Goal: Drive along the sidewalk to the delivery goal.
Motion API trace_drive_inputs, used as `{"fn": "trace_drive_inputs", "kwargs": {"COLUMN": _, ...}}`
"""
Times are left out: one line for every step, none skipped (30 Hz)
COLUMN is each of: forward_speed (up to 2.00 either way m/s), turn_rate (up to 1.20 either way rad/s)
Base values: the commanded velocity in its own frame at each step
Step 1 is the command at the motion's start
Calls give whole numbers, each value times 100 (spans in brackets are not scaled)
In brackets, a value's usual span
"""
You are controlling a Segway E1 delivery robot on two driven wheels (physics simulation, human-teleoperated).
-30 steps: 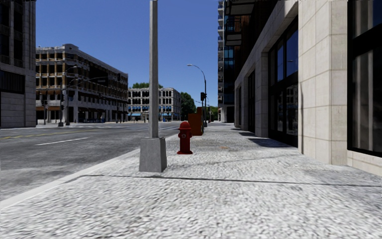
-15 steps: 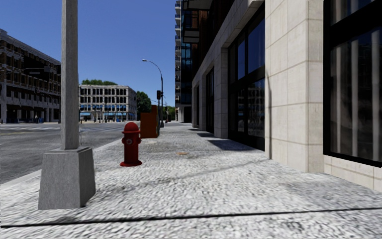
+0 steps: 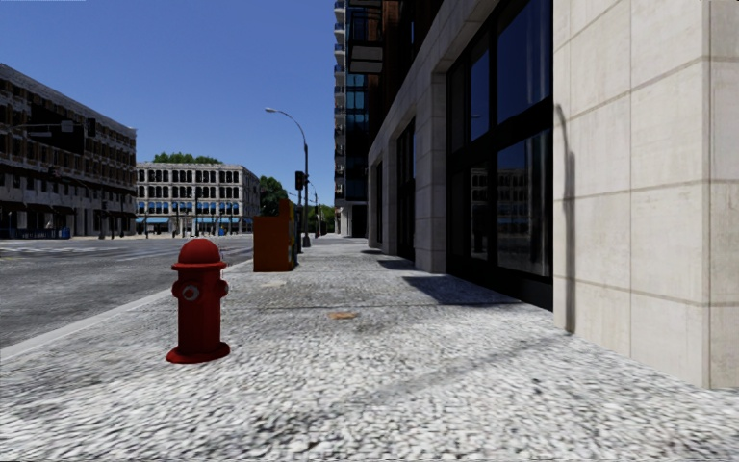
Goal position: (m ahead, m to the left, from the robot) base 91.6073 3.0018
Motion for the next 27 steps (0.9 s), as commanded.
{"fn": "trace_drive_inputs", "kwargs": {"forward_speed": 200, "turn_rate": 0}}
{"fn": "trace_drive_inputs", "kwargs": {"forward_speed": 200, "turn_rate": 0}}
{"fn": "trace_drive_inputs", "kwargs": {"forward_speed": 200, "turn_rate": 0}}
{"fn": "trace_drive_inputs", "kwargs": {"forward_speed": 200, "turn_rate": 0}}
{"fn": "trace_drive_inputs", "kwargs": {"forward_speed": 200, "turn_rate": 0}}
{"fn": "trace_drive_inputs", "kwargs": {"forward_speed": 200, "turn_rate": 0}}
{"fn": "trace_drive_inputs", "kwargs": {"forward_speed": 200, "turn_rate": 0}}
{"fn": "trace_drive_inputs", "kwargs": {"forward_speed": 200, "turn_rate": 0}}
{"fn": "trace_drive_inputs", "kwargs": {"forward_speed": 200, "turn_rate": 0}}
{"fn": "trace_drive_inputs", "kwargs": {"forward_speed": 200, "turn_rate": 0}}
{"fn": "trace_drive_inputs", "kwargs": {"forward_speed": 200, "turn_rate": 0}}
{"fn": "trace_drive_inputs", "kwargs": {"forward_speed": 200, "turn_rate": 0}}
{"fn": "trace_drive_inputs", "kwargs": {"forward_speed": 200, "turn_rate": 0}}
{"fn": "trace_drive_inputs", "kwargs": {"forward_speed": 200, "turn_rate": 0}}
{"fn": "trace_drive_inputs", "kwargs": {"forward_speed": 200, "turn_rate": 0}}
{"fn": "trace_drive_inputs", "kwargs": {"forward_speed": 200, "turn_rate": 0}}
{"fn": "trace_drive_inputs", "kwargs": {"forward_speed": 200, "turn_rate": 0}}
{"fn": "trace_drive_inputs", "kwargs": {"forward_speed": 200, "turn_rate": 0}}
{"fn": "trace_drive_inputs", "kwargs": {"forward_speed": 200, "turn_rate": 0}}
{"fn": "trace_drive_inputs", "kwargs": {"forward_speed": 200, "turn_rate": 0}}
{"fn": "trace_drive_inputs", "kwargs": {"forward_speed": 200, "turn_rate": 0}}
{"fn": "trace_drive_inputs", "kwargs": {"forward_speed": 200, "turn_rate": 0}}
{"fn": "trace_drive_inputs", "kwargs": {"forward_speed": 200, "turn_rate": 0}}
{"fn": "trace_drive_inputs", "kwargs": {"forward_speed": 200, "turn_rate": 0}}
{"fn": "trace_drive_inputs", "kwargs": {"forward_speed": 200, "turn_rate": 0}}
{"fn": "trace_drive_inputs", "kwargs": {"forward_speed": 200, "turn_rate": 0}}
{"fn": "trace_drive_inputs", "kwargs": {"forward_speed": 200, "turn_rate": 0}}
